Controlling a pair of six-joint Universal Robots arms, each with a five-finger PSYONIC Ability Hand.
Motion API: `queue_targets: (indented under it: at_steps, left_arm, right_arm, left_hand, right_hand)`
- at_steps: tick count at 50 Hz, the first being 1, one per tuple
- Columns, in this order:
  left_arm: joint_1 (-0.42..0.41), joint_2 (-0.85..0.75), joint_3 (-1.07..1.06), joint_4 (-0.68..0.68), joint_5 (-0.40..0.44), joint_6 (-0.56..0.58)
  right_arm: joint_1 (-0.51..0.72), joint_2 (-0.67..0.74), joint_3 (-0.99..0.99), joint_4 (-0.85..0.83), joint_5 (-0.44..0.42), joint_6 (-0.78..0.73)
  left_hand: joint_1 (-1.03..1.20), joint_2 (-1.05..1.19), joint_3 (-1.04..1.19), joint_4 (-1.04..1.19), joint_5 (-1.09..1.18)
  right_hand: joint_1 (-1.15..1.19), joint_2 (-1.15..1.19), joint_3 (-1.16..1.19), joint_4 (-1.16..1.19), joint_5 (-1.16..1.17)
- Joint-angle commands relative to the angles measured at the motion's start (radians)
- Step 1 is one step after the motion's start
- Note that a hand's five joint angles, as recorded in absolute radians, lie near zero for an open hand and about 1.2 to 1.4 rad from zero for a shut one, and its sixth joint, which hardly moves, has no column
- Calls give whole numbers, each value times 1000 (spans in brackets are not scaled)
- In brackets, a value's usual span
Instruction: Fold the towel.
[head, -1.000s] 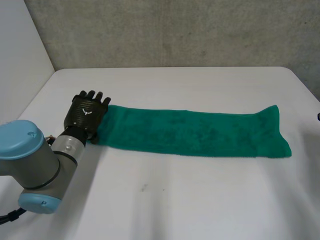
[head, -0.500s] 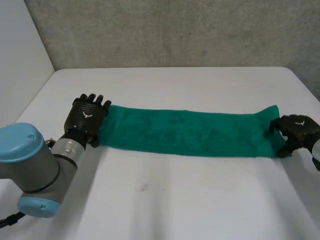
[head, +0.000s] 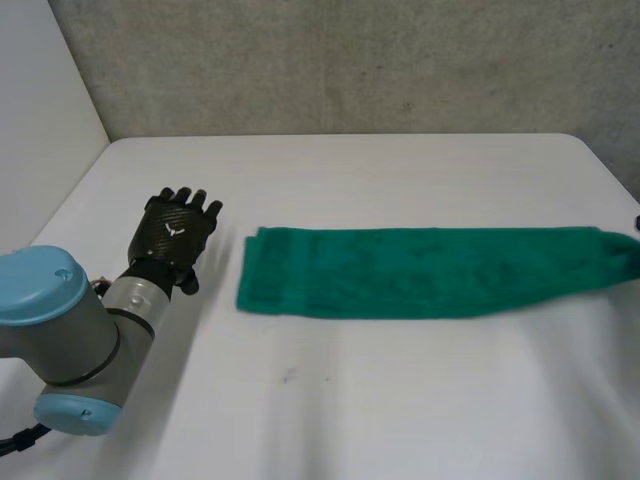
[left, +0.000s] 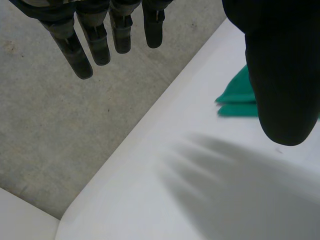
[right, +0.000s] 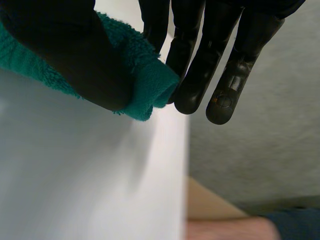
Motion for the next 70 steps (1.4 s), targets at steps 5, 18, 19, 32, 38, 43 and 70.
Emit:
queue_targets:
  at_steps: [5, 18, 19, 32, 38, 43, 70]
  left_arm:
    - [3, 17, -11, 1, -1, 1]
    - [6, 29, -14, 1, -1, 0]
    - [6, 29, -14, 1, -1, 0]
    - [-2, 29, -8, 2, 3, -2]
    - [-33, 31, 29, 7, 4, -18]
    - [-79, 15, 124, 7, 4, -119]
    - [-209, -325, 511, -340, -125, -365]
  right_arm:
    - [260, -16, -185, 4, 5, -199]
    - [786, 135, -387, -2, -206, -197]
    - [808, 151, -395, -2, -217, -199]
    - [949, 361, -453, 16, -268, -199]
    - [913, 236, -425, 27, -152, -86]
    - [790, 100, -311, 65, -91, 151]
    - [437, 22, 14, 78, -91, 360]
  left_hand:
    - [-15, -28, -39, -28, -45]
    - [-15, -28, -39, -28, -45]
    - [-15, -28, -39, -28, -45]
    - [-15, -28, -39, -28, -45]
    - [-15, -28, -39, -28, -45]
    - [-15, -28, -39, -28, -45]
    - [-5, -19, -29, -19, -35]
  right_hand:
    - [456, 223, 216, 206, 255]
    - [456, 223, 216, 206, 255]
    - [456, 223, 216, 206, 255]
    - [-310, -543, -549, -560, -510]
    - [-766, -999, -1005, -1016, -966]
    - [-766, -999, -1005, -1016, -966]
    - [456, 223, 216, 206, 255]
